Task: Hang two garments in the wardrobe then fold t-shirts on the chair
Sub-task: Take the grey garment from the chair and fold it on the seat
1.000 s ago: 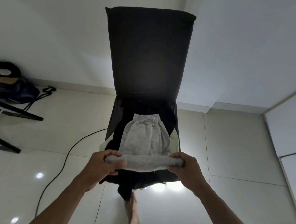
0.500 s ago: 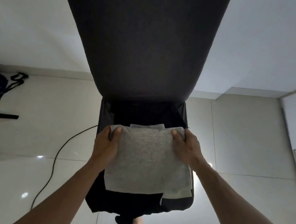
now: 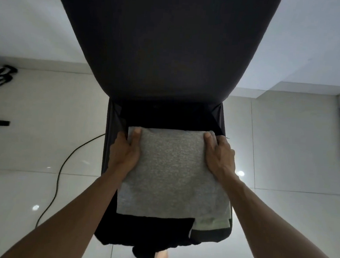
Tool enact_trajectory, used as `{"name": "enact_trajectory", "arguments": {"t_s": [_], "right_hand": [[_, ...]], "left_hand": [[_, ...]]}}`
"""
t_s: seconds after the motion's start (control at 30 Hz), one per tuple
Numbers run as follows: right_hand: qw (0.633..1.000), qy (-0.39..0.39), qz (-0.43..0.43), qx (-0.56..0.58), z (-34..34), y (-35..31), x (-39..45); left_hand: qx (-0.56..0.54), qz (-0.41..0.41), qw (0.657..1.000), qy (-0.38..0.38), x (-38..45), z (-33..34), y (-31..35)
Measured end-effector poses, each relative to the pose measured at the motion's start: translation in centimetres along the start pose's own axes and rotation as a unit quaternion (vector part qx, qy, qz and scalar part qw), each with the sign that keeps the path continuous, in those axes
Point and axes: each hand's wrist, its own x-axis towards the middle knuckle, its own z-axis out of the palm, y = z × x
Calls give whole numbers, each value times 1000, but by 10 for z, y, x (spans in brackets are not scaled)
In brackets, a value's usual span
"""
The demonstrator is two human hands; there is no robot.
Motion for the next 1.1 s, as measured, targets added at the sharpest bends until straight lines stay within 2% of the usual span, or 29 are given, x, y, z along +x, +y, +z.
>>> {"name": "enact_trajectory", "arguments": {"t_s": [0.07, 0.17, 0.27, 0.33, 0.43, 0.5, 0.57, 0.63, 0.73, 0.8, 0.87, 0.93, 1.0, 1.1], "right_hand": [[1000, -22, 14, -6, -12, 10, -25], [997, -33, 19, -74, -25, 31, -74], [991, -6, 36, -130, -22, 51, -100], [992, 10, 36, -122, -20, 58, -102], [990, 10, 57, -125, -22, 61, -102], [988, -10, 91, -125, -22, 67, -110], [990, -40, 118, -69, -21, 72, -120], [984, -46, 157, 70, -24, 70, -126], [938, -68, 240, 239, -33, 59, -122], [888, -153, 288, 324, -44, 52, -115], [852, -244, 313, 341, -55, 47, -108], [852, -291, 299, 317, -60, 46, -97], [856, -301, 279, 315, -59, 44, -88], [837, -292, 279, 369, -55, 35, -77]], "left_hand": [[5, -11, 1000, -9, -25, -8, -10], [49, -29, 998, -6, -73, -15, -34], [82, -10, 996, 24, -102, -13, -59], [85, -17, 995, 48, -105, -10, -63], [88, -56, 992, 75, -106, -3, -61], [62, -121, 989, 58, -111, 1, -62], [6, -195, 981, 9, -119, 2, -60], [-38, -244, 969, -34, -124, 2, -52], [-86, -245, 965, -28, -123, -7, -43], [-136, -268, 952, -51, -115, -20, -42], [-215, -295, 922, -126, -103, -35, -43], [-282, -298, 890, -201, -92, -46, -37], [-298, -298, 872, -247, -81, -53, -27], [-266, -299, 875, -272, -61, -53, -13]]}}
